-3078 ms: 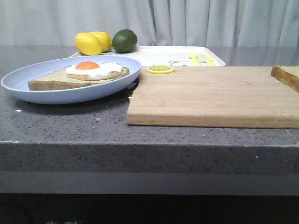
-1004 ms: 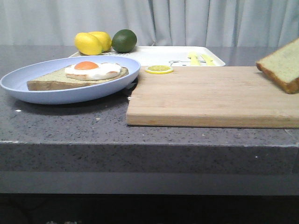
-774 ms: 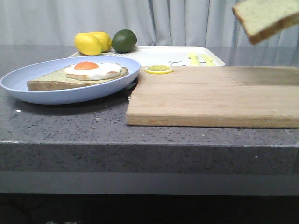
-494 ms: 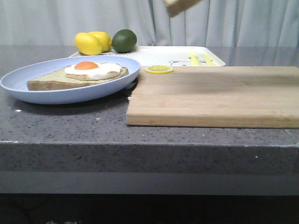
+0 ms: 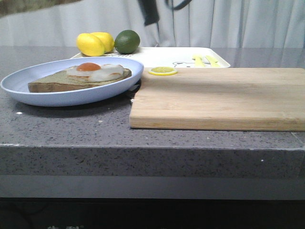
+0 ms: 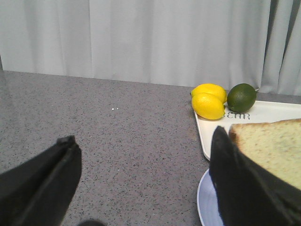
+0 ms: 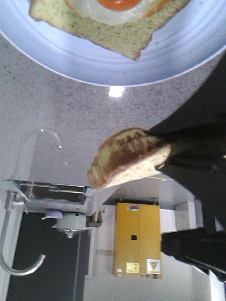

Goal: Place bread and move sandwich to tray
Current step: 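Lift the bread slice with the right gripper and carry it over the plate, then lower the bread onto the fried egg and open the right gripper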

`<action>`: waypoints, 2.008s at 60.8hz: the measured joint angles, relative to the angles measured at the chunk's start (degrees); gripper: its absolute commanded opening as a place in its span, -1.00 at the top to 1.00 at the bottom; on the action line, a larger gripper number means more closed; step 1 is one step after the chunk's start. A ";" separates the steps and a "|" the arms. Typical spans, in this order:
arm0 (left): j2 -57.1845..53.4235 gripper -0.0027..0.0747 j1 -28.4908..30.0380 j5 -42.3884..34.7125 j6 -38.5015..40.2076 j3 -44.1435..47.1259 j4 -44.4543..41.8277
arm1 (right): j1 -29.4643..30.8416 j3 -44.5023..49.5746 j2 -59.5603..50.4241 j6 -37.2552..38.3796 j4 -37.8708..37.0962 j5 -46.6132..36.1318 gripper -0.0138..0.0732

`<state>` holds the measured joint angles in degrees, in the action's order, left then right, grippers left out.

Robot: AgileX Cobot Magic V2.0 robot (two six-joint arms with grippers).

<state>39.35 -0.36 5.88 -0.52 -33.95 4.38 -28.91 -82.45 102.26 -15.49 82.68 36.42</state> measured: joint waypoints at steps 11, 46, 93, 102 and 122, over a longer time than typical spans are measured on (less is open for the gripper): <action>0.00 -0.47 0.00 0.00 0.00 0.00 0.00 | -0.65 0.00 2.96 0.13 1.11 -4.89 0.82; 0.00 -0.47 0.00 0.00 0.00 0.00 0.00 | 0.10 6.75 4.69 0.13 0.63 -9.98 0.81; 0.00 -0.47 0.00 0.00 0.00 0.00 0.00 | 4.56 6.78 4.69 0.17 -0.65 -4.64 -0.34; 0.00 -0.47 0.00 0.00 0.00 0.00 0.00 | 6.57 6.78 4.11 0.17 -1.77 -2.28 -0.34; 0.00 -0.47 0.00 0.00 0.00 0.00 0.00 | 13.34 7.01 -5.20 0.29 -16.02 2.79 0.23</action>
<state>39.35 -0.36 5.88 -0.52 -33.95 4.38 -15.56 -75.44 97.06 -15.20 66.66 39.21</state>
